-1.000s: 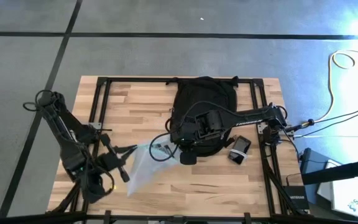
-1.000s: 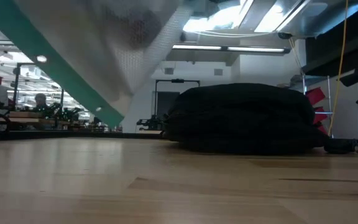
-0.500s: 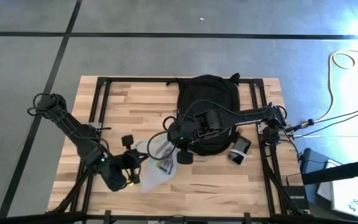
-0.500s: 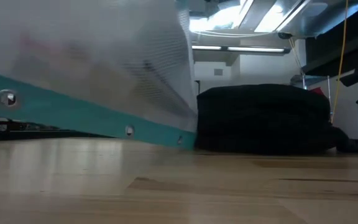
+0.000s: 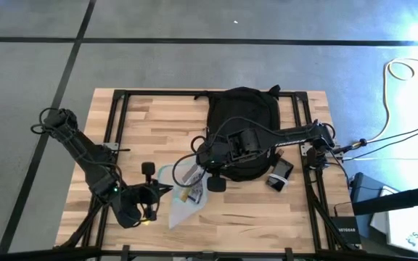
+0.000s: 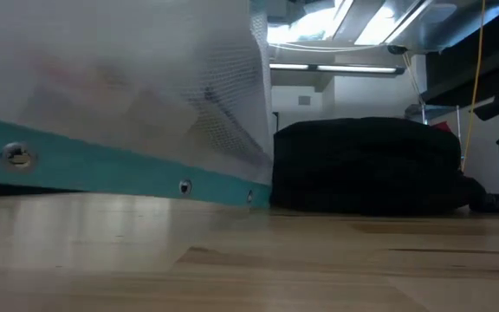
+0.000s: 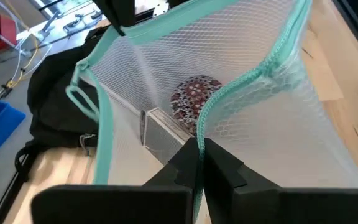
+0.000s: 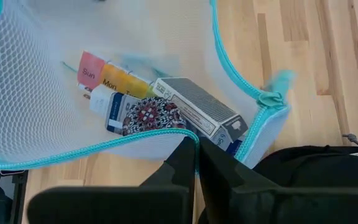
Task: Unpack backpack
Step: Close the transparent zipper bag
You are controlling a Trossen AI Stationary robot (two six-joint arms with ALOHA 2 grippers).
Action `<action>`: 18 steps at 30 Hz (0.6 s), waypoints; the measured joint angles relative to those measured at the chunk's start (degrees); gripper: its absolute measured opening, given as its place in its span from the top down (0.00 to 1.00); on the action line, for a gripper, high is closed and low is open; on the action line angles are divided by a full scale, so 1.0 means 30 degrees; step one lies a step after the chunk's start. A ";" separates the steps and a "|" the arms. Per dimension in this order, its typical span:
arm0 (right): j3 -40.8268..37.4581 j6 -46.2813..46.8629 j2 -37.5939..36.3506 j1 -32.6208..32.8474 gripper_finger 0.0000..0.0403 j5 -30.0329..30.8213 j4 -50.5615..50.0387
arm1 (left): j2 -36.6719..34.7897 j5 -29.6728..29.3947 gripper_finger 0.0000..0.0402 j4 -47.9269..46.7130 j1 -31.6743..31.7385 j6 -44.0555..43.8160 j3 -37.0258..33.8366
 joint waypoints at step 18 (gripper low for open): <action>0.0000 0.0022 0.0000 0.0000 1.00 0.0000 -0.0020 | 0.0000 -0.0181 0.93 -0.0015 0.0058 -0.0270 0.0020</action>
